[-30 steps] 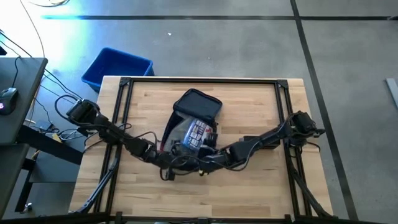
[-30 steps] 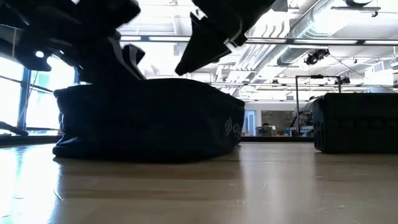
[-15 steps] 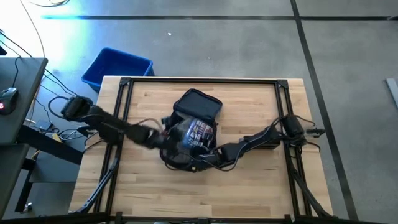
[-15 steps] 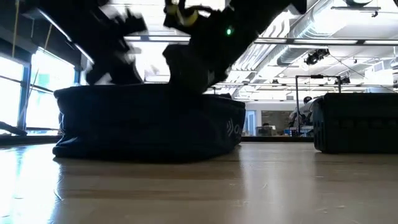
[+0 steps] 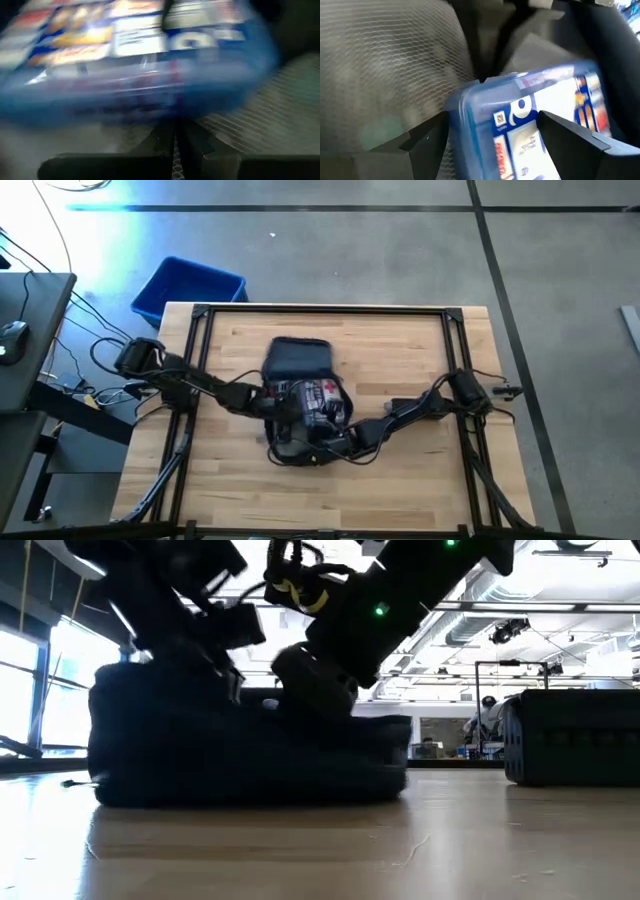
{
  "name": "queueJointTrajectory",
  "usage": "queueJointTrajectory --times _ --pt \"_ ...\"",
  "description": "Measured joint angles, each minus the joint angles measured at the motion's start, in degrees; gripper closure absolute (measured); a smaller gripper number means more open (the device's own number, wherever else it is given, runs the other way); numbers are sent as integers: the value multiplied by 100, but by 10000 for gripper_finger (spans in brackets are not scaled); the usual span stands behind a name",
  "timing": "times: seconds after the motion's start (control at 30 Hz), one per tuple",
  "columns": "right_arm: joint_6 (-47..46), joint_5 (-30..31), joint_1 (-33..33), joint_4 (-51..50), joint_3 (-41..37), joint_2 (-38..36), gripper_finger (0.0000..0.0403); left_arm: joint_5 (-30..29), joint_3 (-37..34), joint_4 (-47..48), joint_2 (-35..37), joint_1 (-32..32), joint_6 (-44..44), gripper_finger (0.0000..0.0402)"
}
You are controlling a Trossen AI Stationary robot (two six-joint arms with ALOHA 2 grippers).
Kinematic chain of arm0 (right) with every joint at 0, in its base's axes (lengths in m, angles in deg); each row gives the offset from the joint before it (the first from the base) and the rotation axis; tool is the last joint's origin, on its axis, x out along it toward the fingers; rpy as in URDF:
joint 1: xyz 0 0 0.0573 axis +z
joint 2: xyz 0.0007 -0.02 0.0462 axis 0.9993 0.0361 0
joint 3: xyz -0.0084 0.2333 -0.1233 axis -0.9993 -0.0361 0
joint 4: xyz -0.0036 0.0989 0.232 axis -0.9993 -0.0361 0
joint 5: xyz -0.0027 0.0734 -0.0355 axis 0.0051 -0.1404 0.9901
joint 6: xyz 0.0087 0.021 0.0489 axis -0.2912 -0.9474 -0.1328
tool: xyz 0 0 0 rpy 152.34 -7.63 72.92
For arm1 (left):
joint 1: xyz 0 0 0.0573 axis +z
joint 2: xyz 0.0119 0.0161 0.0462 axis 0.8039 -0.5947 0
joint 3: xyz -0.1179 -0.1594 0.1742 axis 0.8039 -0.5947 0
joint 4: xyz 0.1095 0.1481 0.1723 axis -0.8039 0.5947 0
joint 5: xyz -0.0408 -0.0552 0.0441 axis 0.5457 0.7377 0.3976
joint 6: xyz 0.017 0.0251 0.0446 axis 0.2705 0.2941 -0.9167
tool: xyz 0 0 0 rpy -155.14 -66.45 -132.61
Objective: Unpack backpack
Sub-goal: Remove the blue medicine kit from the black backpack
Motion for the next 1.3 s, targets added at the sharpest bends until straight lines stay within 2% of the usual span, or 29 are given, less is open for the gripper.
queueJointTrajectory --times 0.17,0.3,0.4,0.53,0.67,0.8,0.97,1.07,1.23,1.3 --pt "637 131 108 -22 -10 25 114 76 65 -1146 184 -274 -146 401" --pt "846 193 145 -127 -12 29 114 108 26 -1335 152 -333 -216 401" --pt "860 186 158 -332 -10 25 114 111 39 -1214 195 -329 -198 401" --pt "839 337 162 -879 -8 14 114 -11 33 -479 248 -343 -23 401" --pt "822 418 129 -1074 -26 12 114 118 29 107 199 -260 142 401" --pt "838 457 -7 -1080 -29 12 114 53 30 -65 -88 -13 76 401" --pt "863 941 -163 -1118 -50 31 115 -23 47 -485 -548 277 -239 401" --pt "862 1101 -228 -1051 -51 34 115 -382 53 -728 -687 323 -548 401" --pt "680 1161 -224 -1024 -50 34 115 -1519 23 -1100 -734 334 -1253 401" --pt "512 1226 -218 -1035 -50 34 115 -1756 23 -1306 -733 338 -1523 401"
